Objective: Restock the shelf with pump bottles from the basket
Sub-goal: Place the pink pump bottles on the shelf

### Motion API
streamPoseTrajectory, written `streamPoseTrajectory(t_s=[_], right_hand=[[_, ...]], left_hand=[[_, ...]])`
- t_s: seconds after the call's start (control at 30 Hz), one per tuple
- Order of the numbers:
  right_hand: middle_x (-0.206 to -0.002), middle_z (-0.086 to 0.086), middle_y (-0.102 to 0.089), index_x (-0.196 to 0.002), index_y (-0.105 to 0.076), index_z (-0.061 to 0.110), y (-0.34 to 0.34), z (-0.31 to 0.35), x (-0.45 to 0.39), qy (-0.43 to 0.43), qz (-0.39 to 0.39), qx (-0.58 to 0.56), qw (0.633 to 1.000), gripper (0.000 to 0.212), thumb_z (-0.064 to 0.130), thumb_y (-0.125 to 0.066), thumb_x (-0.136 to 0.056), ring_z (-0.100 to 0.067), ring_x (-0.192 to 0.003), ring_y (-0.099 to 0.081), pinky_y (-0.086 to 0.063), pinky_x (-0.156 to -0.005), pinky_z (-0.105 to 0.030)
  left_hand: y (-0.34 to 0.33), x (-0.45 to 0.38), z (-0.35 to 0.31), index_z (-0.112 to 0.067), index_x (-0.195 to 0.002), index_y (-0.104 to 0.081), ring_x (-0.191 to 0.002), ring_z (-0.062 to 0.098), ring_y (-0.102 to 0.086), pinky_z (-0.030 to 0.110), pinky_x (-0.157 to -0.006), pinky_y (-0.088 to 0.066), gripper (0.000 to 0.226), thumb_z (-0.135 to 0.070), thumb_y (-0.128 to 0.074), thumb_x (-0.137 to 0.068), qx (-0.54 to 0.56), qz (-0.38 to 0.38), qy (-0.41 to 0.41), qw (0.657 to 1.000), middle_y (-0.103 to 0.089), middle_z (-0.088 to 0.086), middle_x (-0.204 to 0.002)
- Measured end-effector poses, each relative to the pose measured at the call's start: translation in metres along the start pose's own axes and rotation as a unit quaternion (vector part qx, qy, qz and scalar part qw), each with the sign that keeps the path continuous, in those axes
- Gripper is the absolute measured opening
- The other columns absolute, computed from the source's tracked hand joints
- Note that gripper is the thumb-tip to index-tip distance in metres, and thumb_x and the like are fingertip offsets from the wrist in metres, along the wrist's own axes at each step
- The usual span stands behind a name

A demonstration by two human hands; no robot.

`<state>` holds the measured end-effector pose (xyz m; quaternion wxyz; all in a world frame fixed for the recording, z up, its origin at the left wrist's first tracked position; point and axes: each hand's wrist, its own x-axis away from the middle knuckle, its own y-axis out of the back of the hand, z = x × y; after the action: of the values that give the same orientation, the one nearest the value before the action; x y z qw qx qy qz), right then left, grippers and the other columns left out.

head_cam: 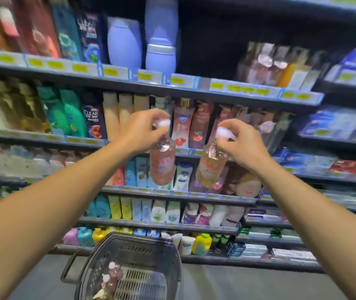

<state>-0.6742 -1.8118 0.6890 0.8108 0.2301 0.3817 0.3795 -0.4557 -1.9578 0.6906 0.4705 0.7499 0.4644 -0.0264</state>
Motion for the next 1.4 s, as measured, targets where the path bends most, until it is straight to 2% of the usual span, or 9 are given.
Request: streamPoseTrajectory(t_s=[0.13, 0.3, 0.43, 0.5, 0.73, 0.87, 1.0, 1.2, 1.4], right_hand=[[-0.103, 0.009, -0.067, -0.112, -0.066, 0.028, 0.021, 0.015, -0.031, 0.017, -0.026, 0.026, 0.999, 0.037, 0.016, -0.067, -0.076, -0.008, -0.097, -0.061, -0.041, -0.079, -0.019], [-0.111, 0.005, -0.065, -0.115, -0.063, 0.028, 0.045, 0.031, -0.069, 0.034, -0.061, 0.024, 0.997, 0.039, 0.014, -0.065, -0.079, -0.012, -0.102, -0.061, -0.049, -0.082, -0.027], [-0.106, 0.01, -0.064, -0.117, -0.064, 0.025, 0.063, 0.045, -0.101, 0.075, -0.103, 0.05, 0.991, 0.039, 0.013, -0.063, -0.079, -0.006, -0.095, -0.058, -0.036, -0.071, 0.001], [-0.103, 0.012, -0.062, -0.119, -0.063, 0.027, 0.071, 0.053, -0.116, 0.088, -0.122, 0.062, 0.987, 0.041, 0.013, -0.062, -0.08, -0.003, -0.089, -0.055, -0.033, -0.068, 0.004], [-0.106, 0.005, -0.064, -0.121, -0.061, 0.022, 0.096, 0.062, -0.168, 0.15, -0.145, 0.069, 0.976, 0.043, 0.008, -0.06, -0.08, -0.011, -0.087, -0.058, -0.038, -0.071, -0.002], [-0.108, 0.003, -0.065, -0.121, -0.061, 0.02, 0.102, 0.053, -0.201, 0.192, -0.147, 0.048, 0.969, 0.043, 0.006, -0.059, -0.08, -0.015, -0.095, -0.06, -0.047, -0.083, -0.02], [-0.108, 0.01, -0.061, -0.122, -0.06, 0.021, 0.102, 0.036, -0.232, 0.215, -0.125, 0.056, 0.967, 0.043, 0.005, -0.059, -0.082, -0.01, -0.097, -0.056, -0.042, -0.083, -0.015], [-0.121, 0.008, -0.059, -0.121, -0.058, 0.03, 0.088, 0.01, -0.273, 0.191, -0.041, 0.061, 0.979, 0.041, 0.009, -0.06, -0.086, -0.011, -0.106, -0.052, -0.039, -0.085, -0.023], [-0.127, 0.004, -0.059, -0.122, -0.062, 0.025, 0.083, 0.008, -0.309, 0.171, 0.005, 0.03, 0.985, 0.043, 0.006, -0.061, -0.083, -0.013, -0.116, -0.055, -0.041, -0.092, -0.02]], left_hand=[[0.008, -0.035, -0.016, -0.022, -0.117, -0.067, -0.083, 0.013, -0.069, 0.018, -0.069, -0.052, 0.026, -0.025, -0.063, -0.092, 0.04, -0.021, -0.009, 0.999, -0.068, -0.004, -0.095], [0.017, -0.084, -0.032, -0.018, -0.119, -0.064, -0.076, 0.015, -0.068, 0.02, -0.064, -0.048, 0.025, -0.02, -0.059, -0.094, 0.069, -0.025, -0.06, 0.995, -0.07, 0.004, -0.092], [0.023, -0.123, -0.042, -0.02, -0.12, -0.063, -0.078, 0.016, -0.059, 0.026, -0.071, -0.043, 0.029, -0.019, -0.058, -0.092, 0.063, -0.03, -0.095, 0.993, -0.063, -0.003, -0.089], [0.025, -0.141, -0.047, -0.02, -0.12, -0.063, -0.084, 0.017, -0.06, 0.025, -0.074, -0.042, 0.031, -0.02, -0.056, -0.09, 0.055, -0.03, -0.115, 0.991, -0.064, -0.002, -0.096], [0.023, -0.192, -0.058, -0.024, -0.114, -0.064, -0.084, 0.019, -0.061, 0.034, -0.078, -0.05, 0.038, -0.033, -0.051, -0.079, 0.088, -0.044, -0.121, 0.988, -0.062, -0.005, -0.094], [0.012, -0.216, -0.053, -0.025, -0.116, -0.064, -0.093, 0.019, -0.064, 0.035, -0.083, -0.052, 0.026, -0.023, -0.058, -0.09, 0.073, -0.073, -0.113, 0.988, -0.066, -0.003, -0.108], [0.003, -0.236, -0.05, -0.026, -0.113, -0.065, -0.096, 0.018, -0.065, 0.037, -0.086, -0.053, 0.024, -0.024, -0.059, -0.09, 0.062, -0.09, -0.097, 0.989, -0.068, -0.005, -0.108], [-0.004, -0.25, -0.044, -0.028, -0.109, -0.067, -0.095, 0.015, -0.065, 0.04, -0.087, -0.054, 0.024, -0.031, -0.06, -0.086, 0.067, -0.084, -0.078, 0.991, -0.069, -0.008, -0.104], [-0.005, -0.259, -0.041, -0.03, -0.101, -0.067, -0.088, 0.01, -0.065, 0.029, -0.077, -0.052, 0.024, -0.039, -0.058, -0.082, 0.076, -0.08, -0.055, 0.992, -0.069, -0.011, -0.096]])
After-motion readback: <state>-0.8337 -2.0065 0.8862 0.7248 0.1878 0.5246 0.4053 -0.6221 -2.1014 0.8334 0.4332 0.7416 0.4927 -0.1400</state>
